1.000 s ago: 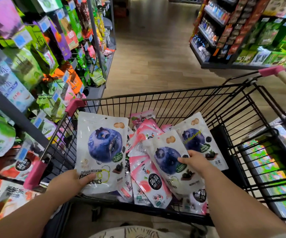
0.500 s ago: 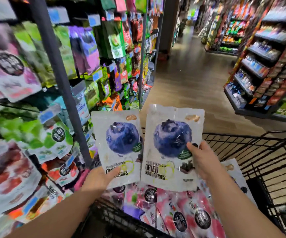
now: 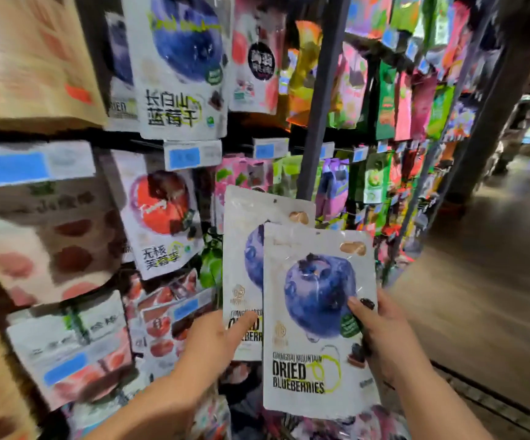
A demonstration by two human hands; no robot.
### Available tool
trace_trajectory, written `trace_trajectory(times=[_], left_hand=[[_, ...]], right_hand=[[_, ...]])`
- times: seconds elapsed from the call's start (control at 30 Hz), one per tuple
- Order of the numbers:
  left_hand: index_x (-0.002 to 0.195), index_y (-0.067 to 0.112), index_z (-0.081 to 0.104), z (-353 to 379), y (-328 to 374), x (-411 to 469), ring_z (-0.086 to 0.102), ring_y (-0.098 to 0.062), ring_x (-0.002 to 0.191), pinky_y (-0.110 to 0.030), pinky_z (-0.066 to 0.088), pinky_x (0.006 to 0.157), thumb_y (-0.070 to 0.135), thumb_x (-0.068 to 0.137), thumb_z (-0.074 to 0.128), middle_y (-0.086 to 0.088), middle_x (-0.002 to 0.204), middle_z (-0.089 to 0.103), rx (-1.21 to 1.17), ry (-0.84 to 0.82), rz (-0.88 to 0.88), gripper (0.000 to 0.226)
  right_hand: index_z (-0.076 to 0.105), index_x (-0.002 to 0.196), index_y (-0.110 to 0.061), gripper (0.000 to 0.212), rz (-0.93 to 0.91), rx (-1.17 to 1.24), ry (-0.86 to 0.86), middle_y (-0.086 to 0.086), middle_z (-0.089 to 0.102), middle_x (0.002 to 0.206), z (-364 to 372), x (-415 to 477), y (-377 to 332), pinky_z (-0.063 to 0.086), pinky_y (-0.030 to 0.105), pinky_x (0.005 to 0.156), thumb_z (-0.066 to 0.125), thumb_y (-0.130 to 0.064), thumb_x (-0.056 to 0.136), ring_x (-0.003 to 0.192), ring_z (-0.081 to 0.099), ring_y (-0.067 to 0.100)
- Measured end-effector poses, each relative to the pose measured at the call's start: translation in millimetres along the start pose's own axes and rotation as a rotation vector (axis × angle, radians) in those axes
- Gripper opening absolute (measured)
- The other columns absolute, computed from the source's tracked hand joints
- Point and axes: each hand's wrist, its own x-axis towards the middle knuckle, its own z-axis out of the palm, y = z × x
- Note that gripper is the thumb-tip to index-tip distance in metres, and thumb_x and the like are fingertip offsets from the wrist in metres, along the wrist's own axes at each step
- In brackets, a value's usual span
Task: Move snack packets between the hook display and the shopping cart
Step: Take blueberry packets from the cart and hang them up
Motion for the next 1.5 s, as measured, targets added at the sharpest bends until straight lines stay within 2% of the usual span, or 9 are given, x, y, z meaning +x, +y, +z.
trace_trajectory(times=[0.27, 0.37, 0.5, 0.67, 0.77, 0.87, 1.27, 1.4, 1.5], left_hand=[[0.117, 0.029, 0.067, -82, -1, -7, 0.06, -0.01, 0.105, -0.007, 0.033, 0.059, 0.042, 0.092, 0.056, 0.008, 0.113, 0.069, 0.119, 0.267, -0.033, 0.031], [0.111, 0.034, 0.069, -104, -4, -11, 0.061, -0.006, 0.101, -0.014, 0.038, 0.066, 0.044, 0.091, 0.056, 0.014, 0.106, 0.069, 0.084, 0.324, -0.061, 0.026], [0.097, 0.049, 0.066, -121, -9, -18, 0.058, 0.001, 0.094, -0.001, 0.037, 0.066, 0.041, 0.091, 0.058, 0.016, 0.097, 0.068, 0.095, 0.32, -0.059, 0.013], [0.058, 0.076, 0.049, -133, -3, -11, 0.058, 0.014, 0.088, -0.003, 0.04, 0.069, 0.046, 0.087, 0.061, 0.032, 0.079, 0.065, 0.091, 0.296, -0.031, 0.044], [0.064, 0.073, 0.055, -136, 11, -1, 0.051, 0.03, 0.079, 0.001, 0.039, 0.068, 0.043, 0.087, 0.062, 0.048, 0.068, 0.056, 0.12, 0.296, 0.044, 0.039], [0.094, 0.043, 0.074, -139, 27, 16, 0.061, 0.014, 0.09, -0.003, 0.042, 0.071, 0.04, 0.088, 0.063, 0.028, 0.093, 0.07, 0.081, 0.346, 0.111, 0.013], [0.116, 0.022, 0.07, -164, 98, 81, 0.064, -0.014, 0.106, -0.021, 0.045, 0.084, 0.04, 0.092, 0.056, 0.002, 0.114, 0.07, 0.055, 0.397, 0.212, 0.032], [0.117, 0.024, 0.069, -167, 111, 95, 0.062, -0.015, 0.111, -0.025, 0.046, 0.092, 0.041, 0.093, 0.056, 0.003, 0.116, 0.069, 0.056, 0.413, 0.221, 0.032], [0.116, 0.022, 0.069, -166, 118, 105, 0.062, -0.015, 0.111, -0.032, 0.046, 0.099, 0.042, 0.091, 0.059, 0.003, 0.116, 0.069, -0.004, 0.399, 0.229, 0.033]], right_hand=[[0.07, 0.105, -0.03, 0.021, -0.133, -0.024, -0.186, 0.007, 0.075, 0.1, 89, 30, -21, 0.054, 0.035, 0.058, 0.065, -0.015, 0.091, 0.084, 0.069, 0.03], [0.074, 0.099, -0.027, 0.025, -0.167, -0.009, -0.232, 0.006, 0.076, 0.099, 117, 34, -29, 0.057, 0.044, 0.08, 0.081, -0.029, 0.075, 0.091, 0.072, 0.026], [0.069, 0.104, -0.013, 0.02, -0.16, -0.003, -0.28, 0.008, 0.076, 0.097, 130, 45, -28, 0.058, 0.029, 0.067, 0.064, -0.002, 0.087, 0.083, 0.073, 0.016], [0.073, 0.101, -0.031, 0.045, -0.203, -0.022, -0.303, 0.014, 0.075, 0.097, 125, 54, -42, 0.054, 0.035, 0.074, 0.085, -0.042, 0.059, 0.084, 0.069, 0.028], [0.071, 0.104, -0.018, 0.042, -0.215, -0.005, -0.274, 0.016, 0.075, 0.094, 117, 73, -48, 0.055, 0.036, 0.076, 0.084, -0.029, 0.065, 0.083, 0.069, 0.03], [0.07, 0.097, -0.014, 0.015, -0.26, 0.0, -0.199, 0.014, 0.075, 0.09, 114, 83, -64, 0.057, 0.037, 0.069, 0.067, -0.004, 0.086, 0.076, 0.068, 0.024], [0.068, 0.096, -0.026, 0.011, -0.425, 0.003, -0.181, 0.01, 0.075, 0.095, 129, 114, -149, 0.054, 0.041, 0.074, 0.064, -0.016, 0.092, 0.082, 0.07, 0.029], [0.066, 0.092, -0.023, 0.007, -0.445, -0.005, -0.154, 0.015, 0.072, 0.088, 133, 121, -165, 0.054, 0.036, 0.057, 0.064, -0.016, 0.093, 0.073, 0.067, 0.032], [0.068, 0.089, -0.033, 0.012, -0.465, -0.026, -0.116, 0.011, 0.075, 0.091, 131, 132, -170, 0.055, 0.047, 0.073, 0.067, -0.021, 0.091, 0.079, 0.069, 0.035]])
